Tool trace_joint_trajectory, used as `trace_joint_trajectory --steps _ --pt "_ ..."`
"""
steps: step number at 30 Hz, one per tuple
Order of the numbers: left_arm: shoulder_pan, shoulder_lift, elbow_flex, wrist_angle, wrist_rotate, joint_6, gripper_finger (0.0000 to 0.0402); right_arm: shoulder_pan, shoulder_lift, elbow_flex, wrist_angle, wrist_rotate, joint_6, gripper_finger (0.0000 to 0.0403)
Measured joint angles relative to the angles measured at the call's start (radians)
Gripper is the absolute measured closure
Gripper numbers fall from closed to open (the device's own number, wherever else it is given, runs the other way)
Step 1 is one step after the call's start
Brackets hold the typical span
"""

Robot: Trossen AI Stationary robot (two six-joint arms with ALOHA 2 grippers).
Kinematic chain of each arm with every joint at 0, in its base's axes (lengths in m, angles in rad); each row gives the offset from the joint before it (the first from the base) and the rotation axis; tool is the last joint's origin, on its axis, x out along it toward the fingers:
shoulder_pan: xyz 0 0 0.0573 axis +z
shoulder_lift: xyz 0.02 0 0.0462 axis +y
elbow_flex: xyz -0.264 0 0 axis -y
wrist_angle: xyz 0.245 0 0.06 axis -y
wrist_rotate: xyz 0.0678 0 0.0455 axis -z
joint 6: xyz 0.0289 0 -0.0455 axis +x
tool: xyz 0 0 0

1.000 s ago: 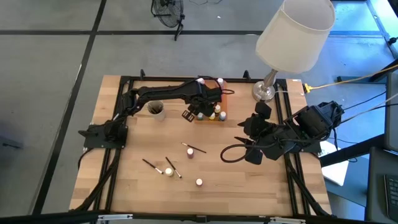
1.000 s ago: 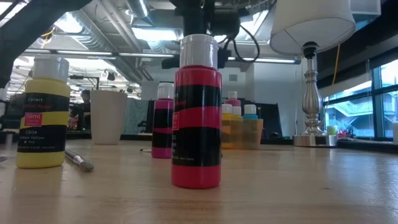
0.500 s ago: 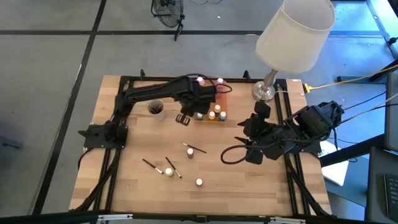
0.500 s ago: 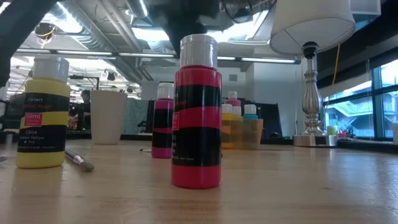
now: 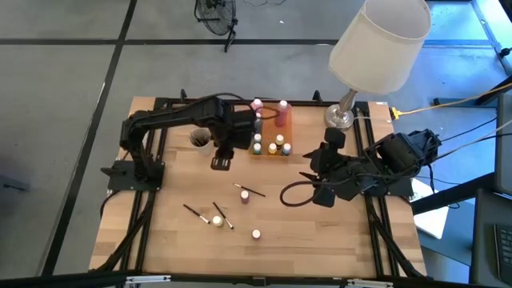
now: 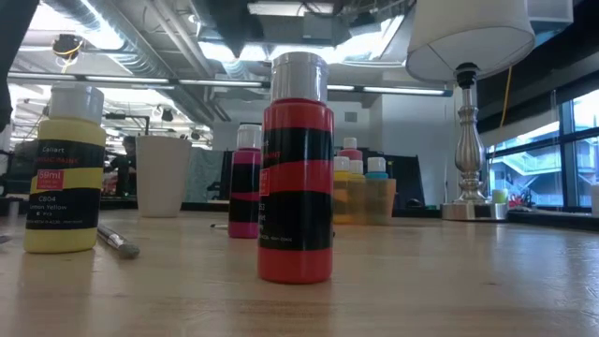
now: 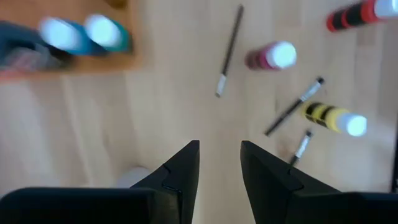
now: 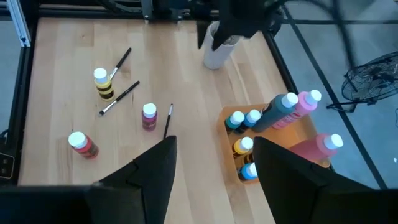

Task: Pick & Place Paint Supplies
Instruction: Put the top silver paint brush into the white cup

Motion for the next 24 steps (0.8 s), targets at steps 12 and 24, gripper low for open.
trace_joint_trajectory --steps 12,24 --pt "0.0 -0.15 -0.454 0.318 -0.006 0.2 0.0298 -0.008 0.038 0.0 0.099 -0.026 0.01 0.0186" --pt "-0.039 -0.155 -0.747 0.635 -0.086 0.235 0.0315 -0.007 0.043 0.0 0.206 -0.032 0.112 0.0186"
